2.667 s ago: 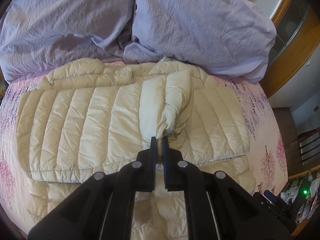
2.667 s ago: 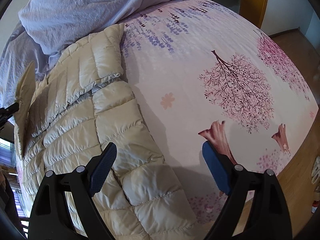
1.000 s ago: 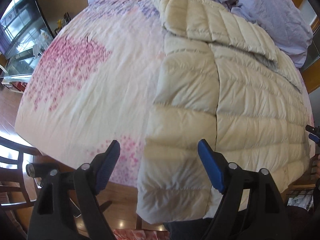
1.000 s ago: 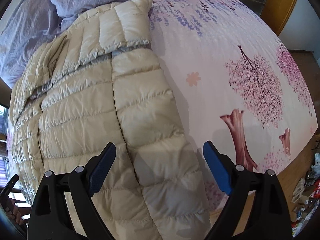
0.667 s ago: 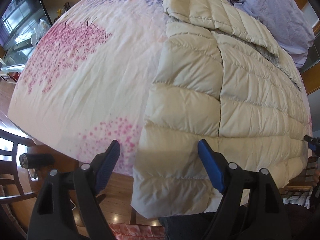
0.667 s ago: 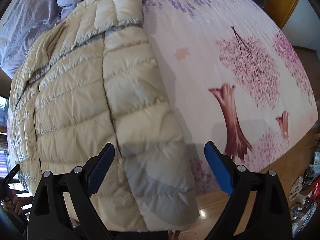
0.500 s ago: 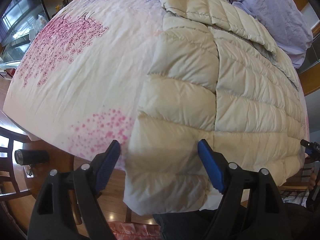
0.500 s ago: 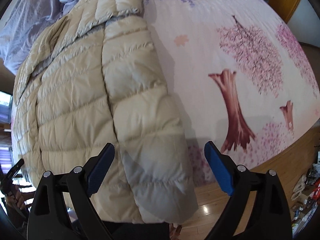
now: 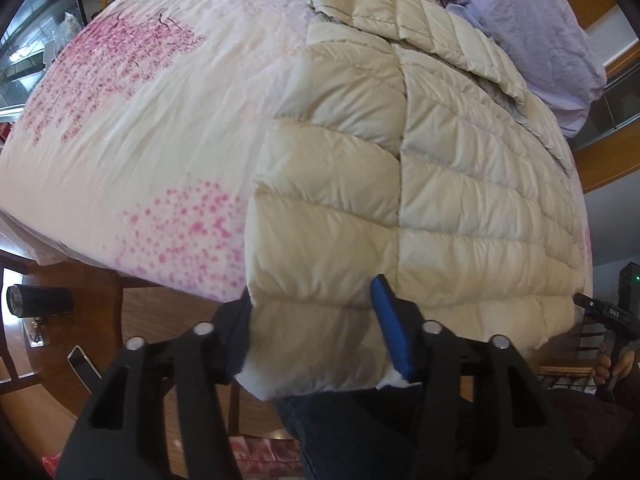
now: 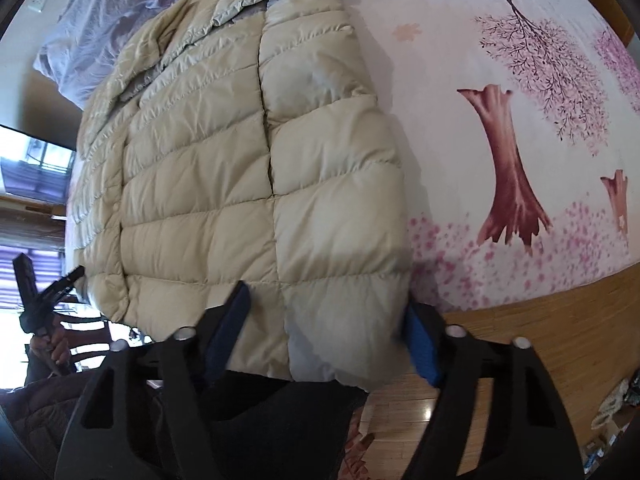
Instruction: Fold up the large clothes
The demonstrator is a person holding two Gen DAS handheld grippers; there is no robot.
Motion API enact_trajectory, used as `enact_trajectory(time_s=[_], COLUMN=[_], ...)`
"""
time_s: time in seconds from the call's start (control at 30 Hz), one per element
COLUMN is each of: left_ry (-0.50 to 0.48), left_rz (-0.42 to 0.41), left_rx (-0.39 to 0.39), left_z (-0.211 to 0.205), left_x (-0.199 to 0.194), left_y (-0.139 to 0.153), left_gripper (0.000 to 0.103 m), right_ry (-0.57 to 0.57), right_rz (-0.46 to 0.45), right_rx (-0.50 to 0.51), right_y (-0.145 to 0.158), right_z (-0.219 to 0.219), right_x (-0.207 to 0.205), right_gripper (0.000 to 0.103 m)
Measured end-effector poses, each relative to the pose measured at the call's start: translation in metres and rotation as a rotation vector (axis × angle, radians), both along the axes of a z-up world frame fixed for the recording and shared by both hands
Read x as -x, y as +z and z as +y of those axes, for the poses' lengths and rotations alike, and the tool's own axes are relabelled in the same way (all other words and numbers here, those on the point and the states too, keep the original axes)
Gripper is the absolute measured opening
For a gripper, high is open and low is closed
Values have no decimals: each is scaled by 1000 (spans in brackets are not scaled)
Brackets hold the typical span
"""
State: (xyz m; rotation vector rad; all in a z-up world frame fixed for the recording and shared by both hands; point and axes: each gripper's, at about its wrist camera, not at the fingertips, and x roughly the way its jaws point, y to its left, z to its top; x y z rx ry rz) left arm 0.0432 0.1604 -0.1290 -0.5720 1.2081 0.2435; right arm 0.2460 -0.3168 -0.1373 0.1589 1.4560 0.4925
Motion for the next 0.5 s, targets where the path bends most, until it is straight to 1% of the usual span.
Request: enact_trajectory(time_s=[0.03,0.07,0.1,0.17,0.27,0.4,0.5], left_ry=[-3,-3,-2,2,-4,-25,-26], left_rz=[0,0,-1,-11,-33,-67,-103], left_rx=[7,10,12,17,17,-1,-15], left_z=[0,-1,-1,-1,0,-2,-1], left_x=[0,0,0,0,-2,-8,-14], left_y=[0,0,1,5,15,31,46], left_gripper=[42,35,30,17,9,7,6], right_ry=[-4,-9,-12,-6,4,17,-2], right_rz=[8,17,19,2,-34,-112,-167], right_rx=[-17,-37,-52,-81,-108,-136,-157], right_y=[1,2,2,6,17,41,56], right_z=[-3,-1,-3,-6,-9,-10,-7], right_x=[-4,-10,-11,-12,-13,-14,-22], right_gripper=[45,35,33,18,11,8,7])
